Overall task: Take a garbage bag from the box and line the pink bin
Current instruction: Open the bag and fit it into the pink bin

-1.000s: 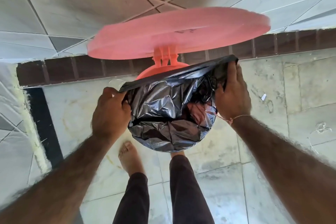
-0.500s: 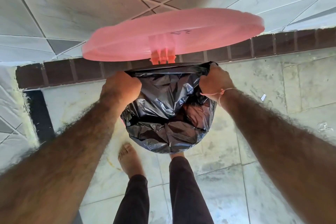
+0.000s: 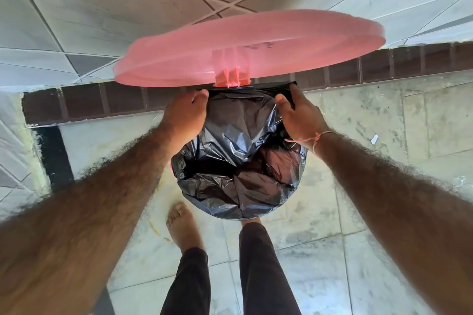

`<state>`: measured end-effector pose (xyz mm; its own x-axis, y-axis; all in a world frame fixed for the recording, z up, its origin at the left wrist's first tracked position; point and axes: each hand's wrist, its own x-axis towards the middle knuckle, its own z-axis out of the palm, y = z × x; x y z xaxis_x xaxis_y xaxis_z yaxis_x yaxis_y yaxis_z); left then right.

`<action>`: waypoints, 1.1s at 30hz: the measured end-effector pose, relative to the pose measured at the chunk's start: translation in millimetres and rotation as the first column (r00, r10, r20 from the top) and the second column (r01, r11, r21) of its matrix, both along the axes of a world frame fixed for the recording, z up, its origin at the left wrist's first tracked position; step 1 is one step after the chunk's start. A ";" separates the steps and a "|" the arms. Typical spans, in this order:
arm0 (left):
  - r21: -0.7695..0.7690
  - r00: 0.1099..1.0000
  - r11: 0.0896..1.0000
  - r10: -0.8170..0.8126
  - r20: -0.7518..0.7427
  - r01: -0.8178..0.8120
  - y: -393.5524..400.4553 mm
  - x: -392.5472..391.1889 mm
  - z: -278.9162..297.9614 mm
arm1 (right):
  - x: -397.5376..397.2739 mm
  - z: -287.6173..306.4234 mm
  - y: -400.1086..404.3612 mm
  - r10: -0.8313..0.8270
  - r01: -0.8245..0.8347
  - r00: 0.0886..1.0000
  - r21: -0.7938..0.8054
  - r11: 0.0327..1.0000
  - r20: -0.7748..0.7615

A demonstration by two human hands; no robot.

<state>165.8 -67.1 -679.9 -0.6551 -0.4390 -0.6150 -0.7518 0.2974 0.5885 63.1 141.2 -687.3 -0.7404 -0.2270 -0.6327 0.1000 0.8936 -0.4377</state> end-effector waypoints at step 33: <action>-0.160 0.991 0.987 0.006 0.133 0.015 -5.9 114.8 -5.6 | 61.5 -20.5 91.9 -0.605 0.640 0.743 -0.037 0.768 0.287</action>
<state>280.6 -73.0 -685.5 -0.5747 -0.5363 -0.6182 -0.8184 0.3834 0.4281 124.6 233.1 -707.9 -0.5694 0.1402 -0.8100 0.7327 0.5333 -0.4228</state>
